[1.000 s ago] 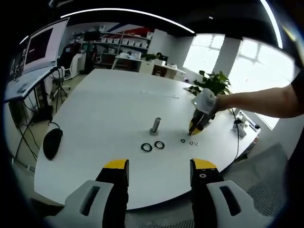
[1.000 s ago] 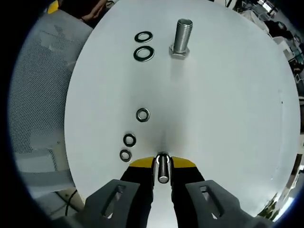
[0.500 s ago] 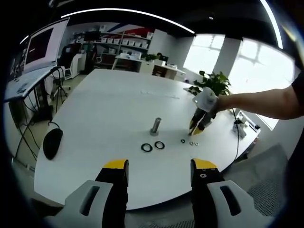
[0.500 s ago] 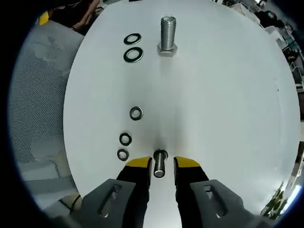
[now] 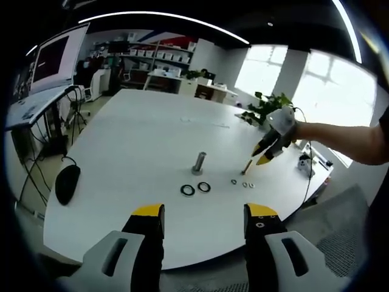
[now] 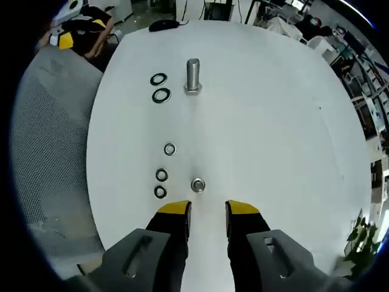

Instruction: Place the washer onto the threaded stud by aligning its center hole with the stud, sliding it down to the base, and recovering from edge contact or off-axis alignment until the washer reaches the visible bottom stop.

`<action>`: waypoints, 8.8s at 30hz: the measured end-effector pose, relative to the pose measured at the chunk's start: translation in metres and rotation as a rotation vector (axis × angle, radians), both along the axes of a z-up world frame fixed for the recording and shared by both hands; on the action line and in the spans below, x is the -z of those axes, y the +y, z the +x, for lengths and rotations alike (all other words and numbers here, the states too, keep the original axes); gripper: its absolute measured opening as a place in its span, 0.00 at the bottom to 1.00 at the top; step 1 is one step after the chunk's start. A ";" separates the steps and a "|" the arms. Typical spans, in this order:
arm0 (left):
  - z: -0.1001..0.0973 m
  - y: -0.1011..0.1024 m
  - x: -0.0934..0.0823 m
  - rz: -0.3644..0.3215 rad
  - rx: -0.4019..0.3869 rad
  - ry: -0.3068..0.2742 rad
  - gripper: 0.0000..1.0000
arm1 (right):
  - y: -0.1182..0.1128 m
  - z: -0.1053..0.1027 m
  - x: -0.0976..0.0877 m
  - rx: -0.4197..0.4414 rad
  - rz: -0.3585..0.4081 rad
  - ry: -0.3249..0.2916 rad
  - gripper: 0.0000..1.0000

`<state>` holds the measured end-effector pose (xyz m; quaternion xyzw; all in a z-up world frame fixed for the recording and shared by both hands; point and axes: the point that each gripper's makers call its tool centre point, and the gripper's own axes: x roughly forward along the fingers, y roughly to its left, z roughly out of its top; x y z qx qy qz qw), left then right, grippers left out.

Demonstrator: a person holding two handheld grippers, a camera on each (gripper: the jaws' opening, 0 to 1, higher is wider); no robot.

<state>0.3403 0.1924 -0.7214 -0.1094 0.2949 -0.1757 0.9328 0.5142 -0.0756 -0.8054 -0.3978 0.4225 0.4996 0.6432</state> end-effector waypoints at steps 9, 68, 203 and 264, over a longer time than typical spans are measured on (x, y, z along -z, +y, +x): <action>-0.001 0.000 0.000 0.000 0.000 -0.004 0.51 | 0.002 -0.016 -0.019 0.122 0.134 -0.007 0.24; -0.001 0.001 0.001 0.000 -0.005 0.006 0.51 | 0.015 -0.061 0.058 0.154 0.073 0.100 0.22; -0.003 0.000 0.005 0.010 0.005 0.031 0.51 | 0.022 -0.004 0.010 -0.146 -0.202 0.041 0.14; -0.004 -0.001 0.009 0.021 0.019 0.048 0.51 | 0.018 -0.014 -0.009 0.201 0.089 -0.084 0.26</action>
